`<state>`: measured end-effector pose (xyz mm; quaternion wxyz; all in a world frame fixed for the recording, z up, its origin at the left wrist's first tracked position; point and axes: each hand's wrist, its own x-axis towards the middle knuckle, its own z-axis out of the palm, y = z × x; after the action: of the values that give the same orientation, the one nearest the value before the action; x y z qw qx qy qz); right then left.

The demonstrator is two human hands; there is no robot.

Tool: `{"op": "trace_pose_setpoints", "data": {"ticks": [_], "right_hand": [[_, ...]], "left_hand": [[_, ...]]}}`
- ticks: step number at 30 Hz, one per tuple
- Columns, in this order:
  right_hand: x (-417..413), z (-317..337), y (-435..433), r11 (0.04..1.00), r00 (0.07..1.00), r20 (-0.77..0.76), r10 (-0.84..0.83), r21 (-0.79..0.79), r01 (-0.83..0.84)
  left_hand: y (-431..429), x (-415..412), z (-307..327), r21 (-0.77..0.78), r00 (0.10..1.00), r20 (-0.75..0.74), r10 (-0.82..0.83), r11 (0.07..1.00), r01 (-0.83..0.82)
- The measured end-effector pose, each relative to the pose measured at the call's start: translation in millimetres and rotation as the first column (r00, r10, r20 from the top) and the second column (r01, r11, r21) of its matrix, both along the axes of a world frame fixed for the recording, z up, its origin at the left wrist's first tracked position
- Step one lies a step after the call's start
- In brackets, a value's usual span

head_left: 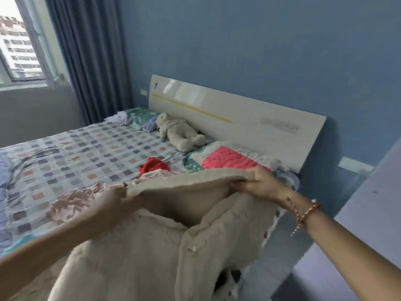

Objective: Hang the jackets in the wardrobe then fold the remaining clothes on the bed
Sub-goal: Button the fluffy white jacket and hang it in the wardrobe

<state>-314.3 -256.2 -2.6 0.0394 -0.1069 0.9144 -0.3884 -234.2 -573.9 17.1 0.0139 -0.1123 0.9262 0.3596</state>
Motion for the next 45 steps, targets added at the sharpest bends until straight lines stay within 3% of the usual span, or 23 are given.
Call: {"op": "trace_pose_setpoints", "data": {"ticks": [1,4,10,13,17,19,21,24,25,26,27,28,29,31,33,34,35,36,37,41,45], "right_hand": [[17,8,22,0.998,0.998,-0.010,-0.057,0.001,0.057],[55,26,80,0.981,0.980,0.063,-0.188,-0.040,0.191],[135,39,183,0.939,0.941,0.040,-0.336,-0.070,0.338],[175,37,229,0.907,0.910,0.050,-0.411,-0.077,0.413],[235,39,279,0.819,0.835,0.038,-0.549,-0.175,0.546],[259,39,294,0.756,0.769,0.018,-0.638,-0.173,0.631],[293,40,309,0.641,0.651,0.001,-0.759,-0.177,0.747],[338,35,315,0.476,0.477,-0.011,-0.879,-0.112,0.873],[355,34,314,0.434,0.434,-0.020,-0.901,-0.087,0.897],[355,32,312,0.432,0.432,-0.002,-0.902,-0.057,0.900],[369,29,307,0.356,0.356,-0.018,-0.934,-0.050,0.933],[385,30,296,0.263,0.261,-0.035,-0.965,-0.056,0.963],[384,27,294,0.254,0.254,-0.025,-0.967,-0.043,0.966],[407,26,278,0.099,0.097,-0.042,-0.994,-0.064,0.993],[428,27,261,-0.030,-0.033,-0.017,-0.999,-0.141,0.990],[447,27,241,-0.126,-0.132,-0.026,-0.991,-0.167,0.978],[449,29,239,-0.149,-0.157,-0.027,-0.987,-0.191,0.970],[468,32,212,-0.232,-0.249,-0.051,-0.967,-0.219,0.948],[471,35,207,-0.235,-0.260,-0.081,-0.962,-0.231,0.944],[501,51,159,-0.401,-0.432,-0.156,-0.888,-0.193,0.895],[528,65,129,-0.528,-0.548,-0.270,-0.792,-0.149,0.836]], "left_hand": [[25,-6,2,0.089,0.999,-0.018,-0.030,0.996,0.031],[83,-3,19,0.109,0.973,-0.022,-0.228,0.967,0.229],[182,2,33,-0.206,0.884,0.065,-0.462,0.861,0.465],[237,-3,28,-0.105,0.862,0.020,-0.506,0.857,0.505],[319,-11,11,-0.055,0.745,0.015,-0.667,0.744,0.666],[350,-11,4,-0.071,0.635,0.004,-0.772,0.633,0.771],[391,-13,1,-0.170,0.464,0.005,-0.886,0.457,0.873],[445,-16,3,-0.476,0.275,0.053,-0.960,0.218,0.852],[466,-18,1,-0.581,0.245,0.073,-0.967,0.159,0.798],[470,-22,0,-0.665,0.299,0.126,-0.946,0.143,0.733],[489,-18,-1,-0.695,0.270,0.142,-0.952,0.098,0.712],[515,-12,-2,-0.724,0.176,0.138,-0.975,0.022,0.689],[518,-14,-8,-0.728,0.162,0.137,-0.977,0.012,0.686],[547,-1,-7,-0.632,0.006,0.087,-0.996,-0.051,0.773],[562,15,-5,-0.302,-0.065,0.049,-0.997,-0.077,0.950],[569,36,2,-0.127,-0.127,0.060,-0.990,-0.134,0.983],[566,40,8,0.026,-0.122,0.050,-0.991,-0.121,0.992],[570,65,14,0.097,-0.206,0.044,-0.978,-0.201,0.975],[571,70,17,0.162,-0.201,0.003,-0.980,-0.198,0.967],[580,119,29,0.152,-0.345,-0.159,-0.925,-0.368,0.917],[574,169,33,0.143,-0.400,-0.287,-0.870,-0.452,0.880]]}}
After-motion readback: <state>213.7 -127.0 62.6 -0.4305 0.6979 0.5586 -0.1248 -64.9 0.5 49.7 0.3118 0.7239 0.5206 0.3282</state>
